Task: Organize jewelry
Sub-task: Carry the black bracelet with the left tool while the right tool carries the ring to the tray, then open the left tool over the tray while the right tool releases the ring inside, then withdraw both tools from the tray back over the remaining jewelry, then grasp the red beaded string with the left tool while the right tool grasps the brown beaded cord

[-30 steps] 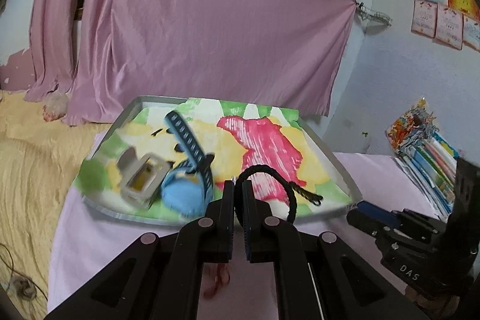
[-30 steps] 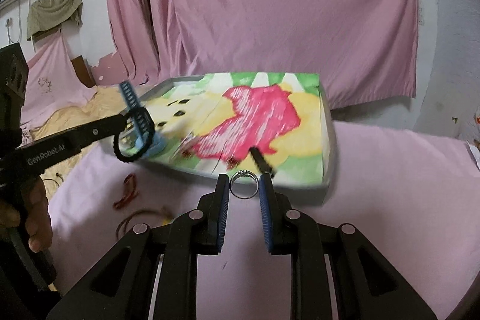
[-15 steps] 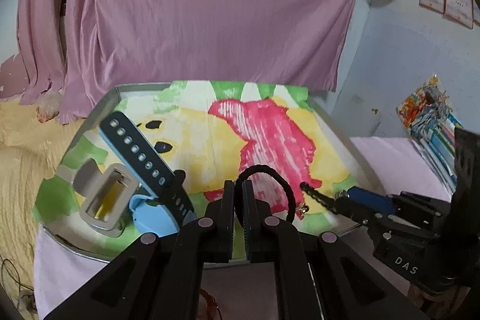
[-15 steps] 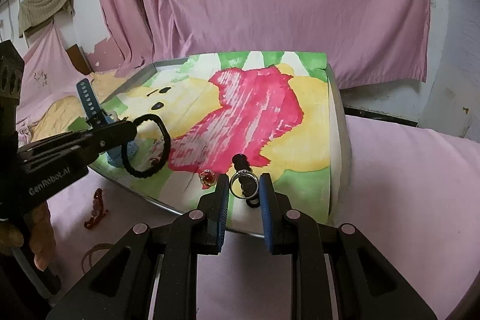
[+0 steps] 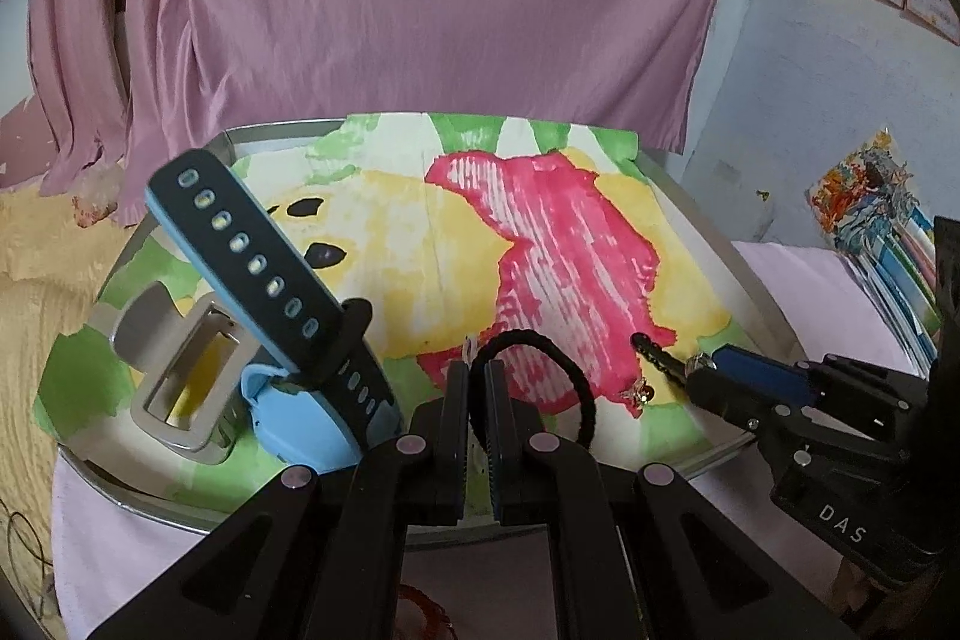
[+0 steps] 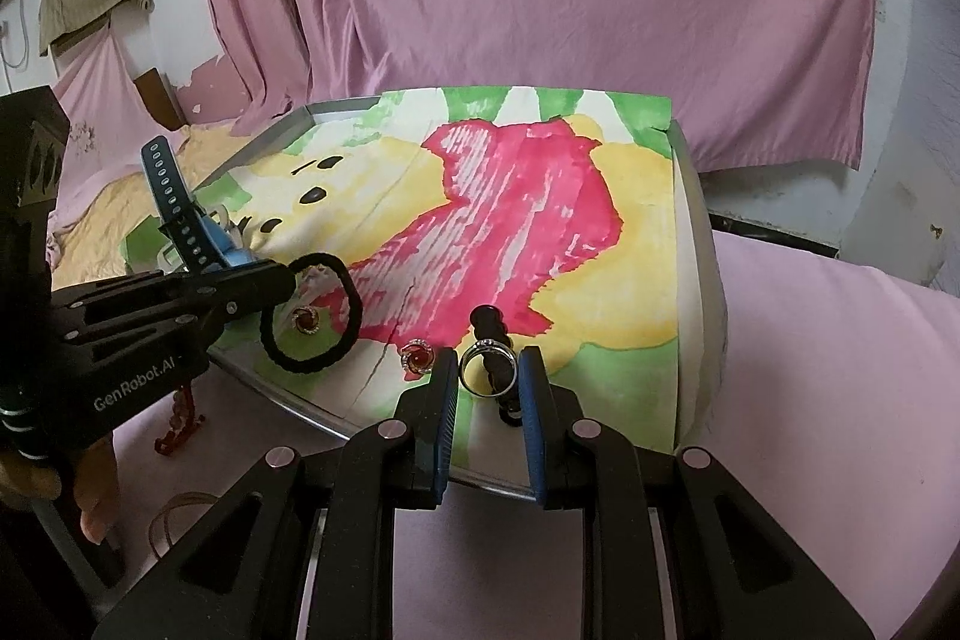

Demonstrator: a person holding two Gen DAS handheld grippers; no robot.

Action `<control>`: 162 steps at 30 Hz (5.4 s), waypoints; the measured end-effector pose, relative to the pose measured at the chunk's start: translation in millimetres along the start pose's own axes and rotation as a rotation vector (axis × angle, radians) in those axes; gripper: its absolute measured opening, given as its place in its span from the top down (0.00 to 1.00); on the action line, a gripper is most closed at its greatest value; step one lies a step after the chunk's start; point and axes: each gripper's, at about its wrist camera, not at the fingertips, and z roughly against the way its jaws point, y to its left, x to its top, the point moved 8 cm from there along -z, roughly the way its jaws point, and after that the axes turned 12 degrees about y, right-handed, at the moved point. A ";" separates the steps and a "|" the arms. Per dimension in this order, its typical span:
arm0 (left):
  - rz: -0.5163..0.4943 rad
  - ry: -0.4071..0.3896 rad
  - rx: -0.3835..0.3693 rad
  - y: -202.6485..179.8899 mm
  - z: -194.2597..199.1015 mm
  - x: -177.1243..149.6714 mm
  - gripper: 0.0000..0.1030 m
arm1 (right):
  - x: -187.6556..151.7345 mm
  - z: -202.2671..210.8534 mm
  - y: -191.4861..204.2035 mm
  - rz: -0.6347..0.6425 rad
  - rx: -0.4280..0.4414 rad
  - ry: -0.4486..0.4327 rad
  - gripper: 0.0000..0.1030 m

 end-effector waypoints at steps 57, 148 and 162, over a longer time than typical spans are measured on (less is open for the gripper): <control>0.083 -0.422 0.073 45.6 132.9 -67.0 0.01 | -63.2 115.5 11.0 -0.112 0.006 -0.429 0.02; -0.096 0.086 0.060 29.8 35.8 -81.1 0.56 | -58.3 18.4 29.9 0.124 -0.017 0.091 0.78; -0.172 0.082 0.071 15.9 39.2 -84.3 0.92 | -58.0 17.5 29.0 0.113 0.006 0.090 0.78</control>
